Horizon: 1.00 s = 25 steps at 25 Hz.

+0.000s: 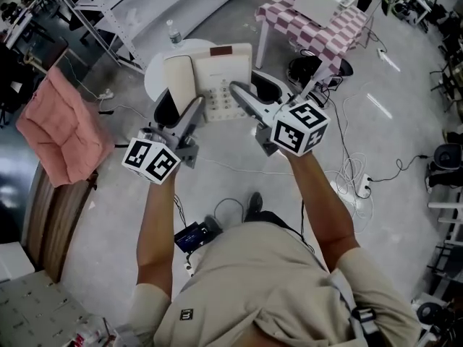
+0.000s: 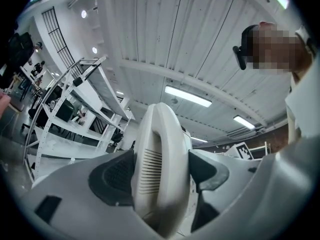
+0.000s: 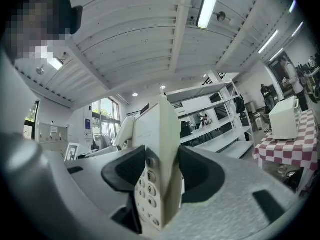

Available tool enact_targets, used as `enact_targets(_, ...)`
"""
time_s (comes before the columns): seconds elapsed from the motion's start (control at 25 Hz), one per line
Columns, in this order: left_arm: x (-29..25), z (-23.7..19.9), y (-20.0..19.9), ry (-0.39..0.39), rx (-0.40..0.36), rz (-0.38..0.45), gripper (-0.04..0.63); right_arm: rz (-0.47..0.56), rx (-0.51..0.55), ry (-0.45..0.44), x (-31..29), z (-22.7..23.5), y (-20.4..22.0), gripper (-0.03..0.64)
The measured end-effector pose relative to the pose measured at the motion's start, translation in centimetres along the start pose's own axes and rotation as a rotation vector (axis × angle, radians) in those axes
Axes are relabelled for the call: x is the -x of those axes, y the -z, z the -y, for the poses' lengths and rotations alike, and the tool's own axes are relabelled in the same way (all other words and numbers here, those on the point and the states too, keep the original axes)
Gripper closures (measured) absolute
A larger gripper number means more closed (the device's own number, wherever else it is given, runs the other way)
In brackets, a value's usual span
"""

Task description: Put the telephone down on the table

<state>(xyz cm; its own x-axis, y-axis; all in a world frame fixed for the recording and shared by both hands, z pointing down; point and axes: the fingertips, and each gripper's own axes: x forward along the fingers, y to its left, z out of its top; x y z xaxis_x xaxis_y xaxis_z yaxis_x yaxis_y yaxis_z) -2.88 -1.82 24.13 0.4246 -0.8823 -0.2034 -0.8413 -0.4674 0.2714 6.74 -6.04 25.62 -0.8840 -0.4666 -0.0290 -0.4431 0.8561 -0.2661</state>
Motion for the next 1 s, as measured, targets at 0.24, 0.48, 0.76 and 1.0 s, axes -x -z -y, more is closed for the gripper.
enact_targets(0.24, -3.1, -0.2, 1.1, -0.031, -0.016, 0.03, 0.262, -0.01, -0.004, -0.049, -0.3, 3.6, -0.7, 0.423)
enact_targets(0.48, -5.5, 0.8, 1.9, -0.071, -0.024, 0.015, 0.262, -0.012, -0.01, -0.077, 0.4, 6.1, -1.2, 0.424)
enact_targets(0.76, -6.8, 0.7, 1.3, -0.081, -0.038, 0.011, 0.262, 0.0, -0.016, -0.089, 0.0, 7.2, -2.1, 0.423)
enact_targets(1.0, -7.7, -0.9, 1.5, -0.071, -0.027, -0.004, 0.262, -0.008, -0.024, -0.073, -1.4, 8.0, -1.8, 0.423)
